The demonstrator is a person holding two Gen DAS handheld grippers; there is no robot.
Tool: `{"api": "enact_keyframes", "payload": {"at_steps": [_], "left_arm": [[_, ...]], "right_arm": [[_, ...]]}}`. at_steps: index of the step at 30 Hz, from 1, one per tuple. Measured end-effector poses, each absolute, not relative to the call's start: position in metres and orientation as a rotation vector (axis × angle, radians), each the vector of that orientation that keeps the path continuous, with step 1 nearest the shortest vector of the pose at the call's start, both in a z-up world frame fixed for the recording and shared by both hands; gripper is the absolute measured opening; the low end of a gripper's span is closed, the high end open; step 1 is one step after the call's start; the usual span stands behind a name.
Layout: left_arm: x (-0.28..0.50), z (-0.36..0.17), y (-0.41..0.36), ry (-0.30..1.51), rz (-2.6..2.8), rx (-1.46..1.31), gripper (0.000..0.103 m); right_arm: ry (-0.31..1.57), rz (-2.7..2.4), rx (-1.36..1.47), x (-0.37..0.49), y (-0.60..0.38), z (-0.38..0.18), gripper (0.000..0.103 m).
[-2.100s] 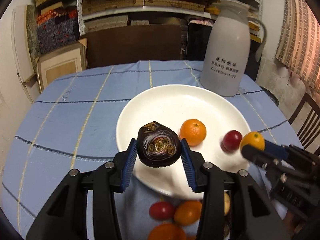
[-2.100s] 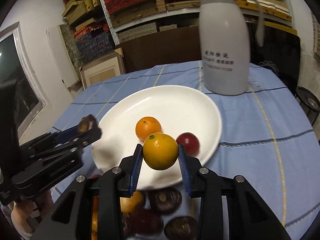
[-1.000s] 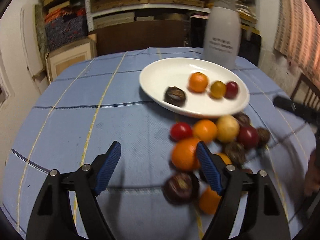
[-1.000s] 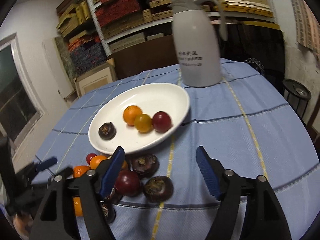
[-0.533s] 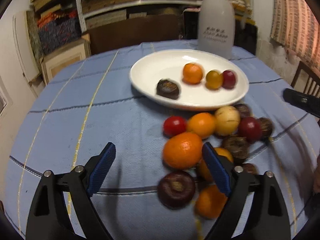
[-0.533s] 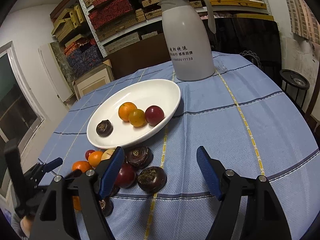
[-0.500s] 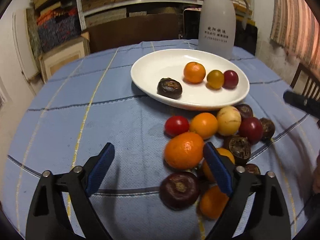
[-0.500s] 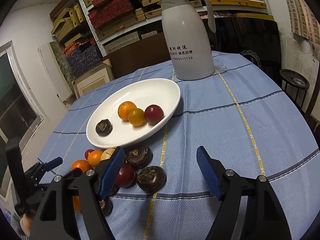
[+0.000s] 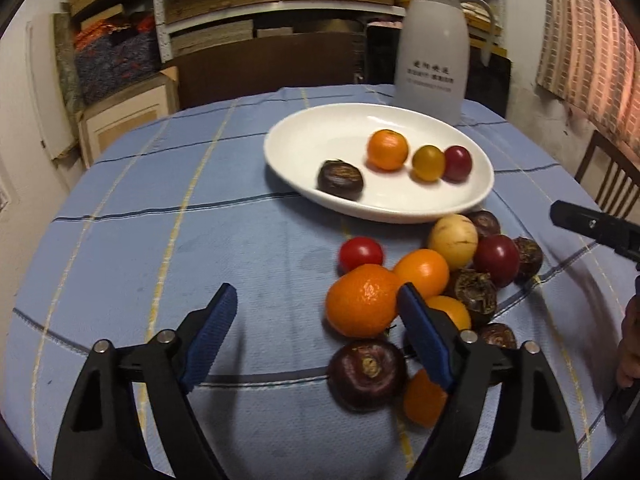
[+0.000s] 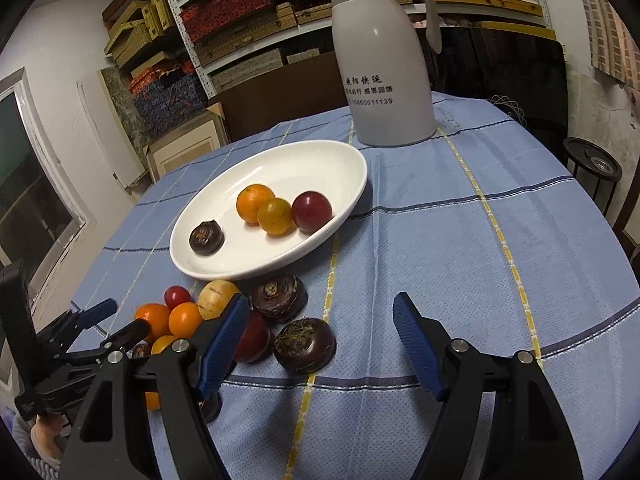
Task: Organize fruits
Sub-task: 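Grasp another large mandarin with the left tool while the right tool grasps a water chestnut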
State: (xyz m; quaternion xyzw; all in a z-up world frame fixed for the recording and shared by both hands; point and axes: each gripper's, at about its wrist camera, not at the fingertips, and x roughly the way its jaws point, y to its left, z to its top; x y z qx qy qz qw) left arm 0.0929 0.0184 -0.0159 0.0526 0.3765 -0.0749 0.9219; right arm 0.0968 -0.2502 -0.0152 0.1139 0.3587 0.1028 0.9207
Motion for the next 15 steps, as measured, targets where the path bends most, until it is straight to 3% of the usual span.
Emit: {"api": "enact_keyframes", "payload": {"at_steps": [3, 8, 11, 15], "left_arm": [[0.099, -0.021, 0.011, 0.794, -0.185, 0.119, 0.073], [0.108, -0.026, 0.014, 0.838, -0.257, 0.038, 0.055], [0.107, -0.027, 0.014, 0.847, -0.284, 0.012, 0.044], [0.101, -0.026, 0.007, 0.832, -0.256, 0.063, 0.044]], "right_arm": [[0.758, 0.218, 0.218, 0.097, -0.246, -0.019, 0.076], [0.778, 0.222, 0.207, 0.098, -0.243, -0.025, 0.073], [0.809, 0.223, 0.212, 0.102, -0.243, -0.031, 0.063], [0.825, 0.229, 0.175, 0.102, -0.236, -0.036, 0.061]]}}
